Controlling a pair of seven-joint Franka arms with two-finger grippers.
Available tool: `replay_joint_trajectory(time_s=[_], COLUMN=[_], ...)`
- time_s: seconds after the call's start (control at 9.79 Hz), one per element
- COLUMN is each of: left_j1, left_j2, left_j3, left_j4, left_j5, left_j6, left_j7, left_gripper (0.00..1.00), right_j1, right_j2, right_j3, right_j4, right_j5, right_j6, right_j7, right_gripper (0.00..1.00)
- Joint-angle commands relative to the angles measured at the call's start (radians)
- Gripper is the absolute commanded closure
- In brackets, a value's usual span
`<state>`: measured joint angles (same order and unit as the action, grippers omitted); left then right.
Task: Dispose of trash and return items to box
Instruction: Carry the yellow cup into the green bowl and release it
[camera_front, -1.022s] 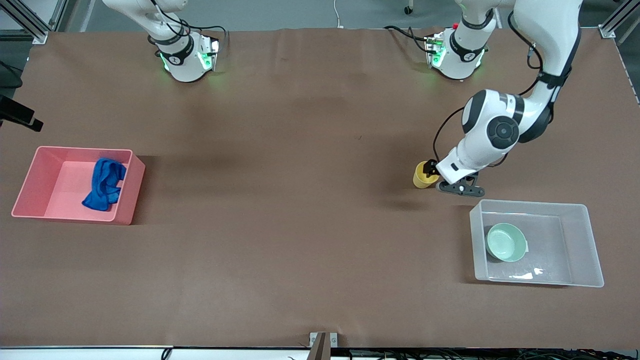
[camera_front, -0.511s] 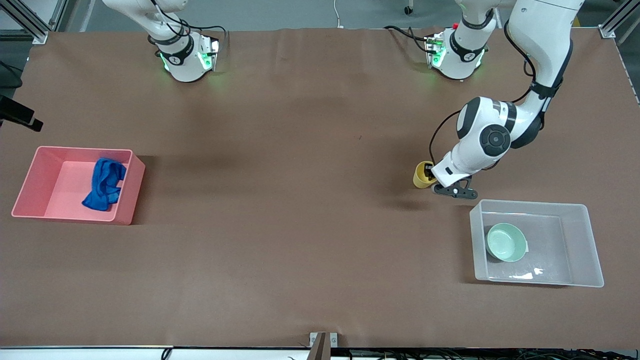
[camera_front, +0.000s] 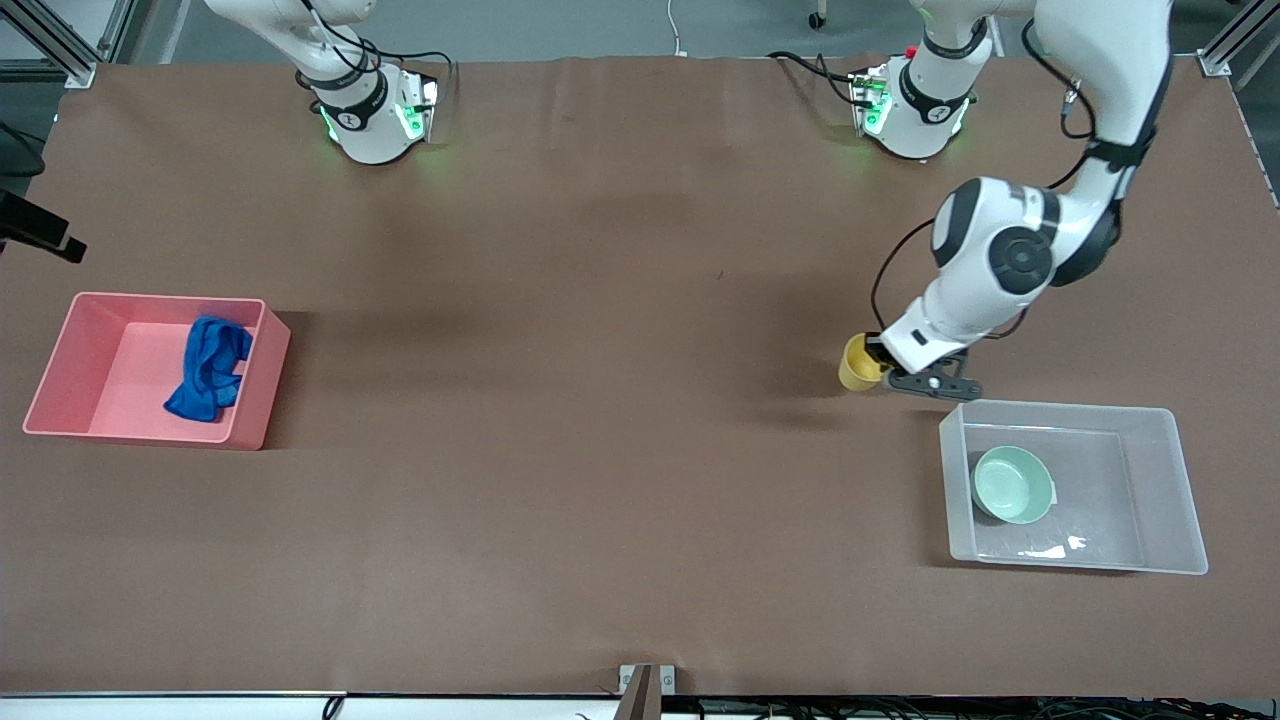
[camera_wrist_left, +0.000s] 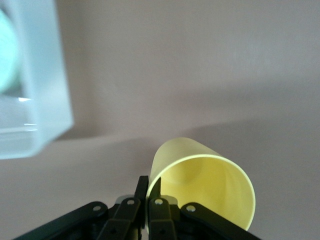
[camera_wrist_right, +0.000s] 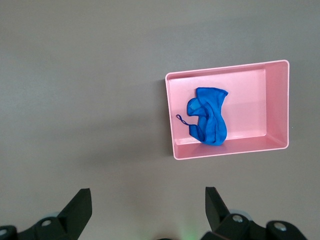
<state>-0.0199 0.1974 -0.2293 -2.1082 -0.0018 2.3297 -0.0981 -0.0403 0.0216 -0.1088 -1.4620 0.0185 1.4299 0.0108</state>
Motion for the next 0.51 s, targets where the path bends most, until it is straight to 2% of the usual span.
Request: replay_joint_trajectory(time_s=[0.0,0.2,0.41], left_j1=[0.079,0.13,0.071], left_j2=[0.057,0.127,0.221], left_j3=[0.002,0.005,0.173], left_j4=[0.202,0.36,0.501], left_j5=[0.023,0.017,-0.003], left_j6=[-0.143,-0.194,-0.214], left_j7=[0.02,0.085,0.214], left_gripper=[1.0,1.0,1.0], right_j1=[-0.009,-0.009,-0.009], right_j2=[-0.002,-0.002,-0.002], right_j3=[0.004,0.004,0.004], right_j4=[0.003,0.003,0.003], right_j5=[-0.002,-0.002,0.0], right_j6=[-0.008,-0.008,-0.008], right_j7=[-0.009,-0.009,-0.011], right_gripper=[0.0,0.0,0.0])
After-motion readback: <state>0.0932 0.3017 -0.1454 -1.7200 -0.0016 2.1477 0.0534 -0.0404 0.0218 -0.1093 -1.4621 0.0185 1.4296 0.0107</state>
